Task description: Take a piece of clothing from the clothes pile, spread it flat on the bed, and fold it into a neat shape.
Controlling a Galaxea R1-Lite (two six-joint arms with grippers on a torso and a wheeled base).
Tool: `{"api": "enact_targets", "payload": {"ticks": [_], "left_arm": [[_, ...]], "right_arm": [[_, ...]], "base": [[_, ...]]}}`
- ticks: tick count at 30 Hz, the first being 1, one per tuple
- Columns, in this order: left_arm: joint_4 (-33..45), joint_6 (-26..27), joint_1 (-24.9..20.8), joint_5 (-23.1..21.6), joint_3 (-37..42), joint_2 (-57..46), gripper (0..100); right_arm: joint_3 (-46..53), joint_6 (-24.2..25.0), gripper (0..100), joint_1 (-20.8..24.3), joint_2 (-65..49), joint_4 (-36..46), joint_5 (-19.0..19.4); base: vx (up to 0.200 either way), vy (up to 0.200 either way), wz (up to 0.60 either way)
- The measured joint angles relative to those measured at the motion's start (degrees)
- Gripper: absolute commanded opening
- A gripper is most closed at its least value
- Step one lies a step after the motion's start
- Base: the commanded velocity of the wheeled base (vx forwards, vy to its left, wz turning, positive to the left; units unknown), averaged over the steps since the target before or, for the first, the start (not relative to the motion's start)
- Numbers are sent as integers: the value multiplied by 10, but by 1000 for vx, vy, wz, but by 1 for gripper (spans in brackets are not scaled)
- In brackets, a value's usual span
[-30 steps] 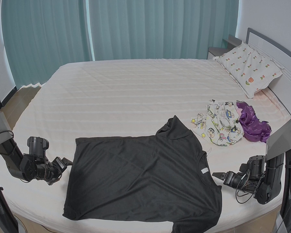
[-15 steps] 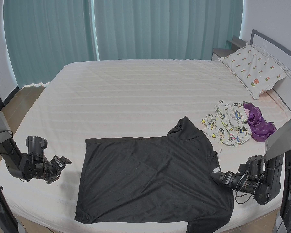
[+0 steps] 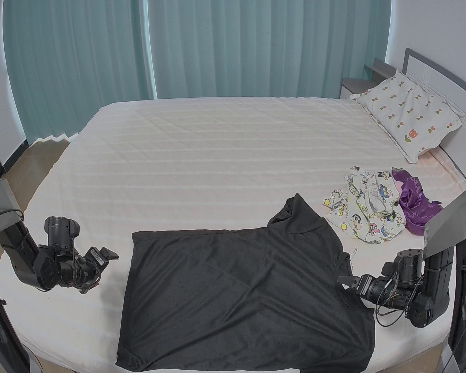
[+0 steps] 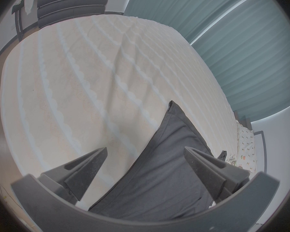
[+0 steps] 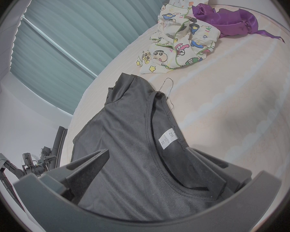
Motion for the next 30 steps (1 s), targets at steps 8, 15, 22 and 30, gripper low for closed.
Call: {"api": "enact_targets", "payload": {"ticks": [8,15,22,30], "left_arm": [[-7,0,-10,1,6,-1,100],[-8,2,-21,3,-2,-1,100],[-5,4,-29,6,-61,5,100],[-2,10,-37,13,-184,78,100]], "right_arm": [[0,0,100,2,-1,0,0],[1,0,100,1,-3,0,0],[1,0,100,1,-3,0,0],[2,0,100,2,-3,0,0]], "base": [[125,0,0],[0,0,0],[0,0,0],[0,0,0]]}}
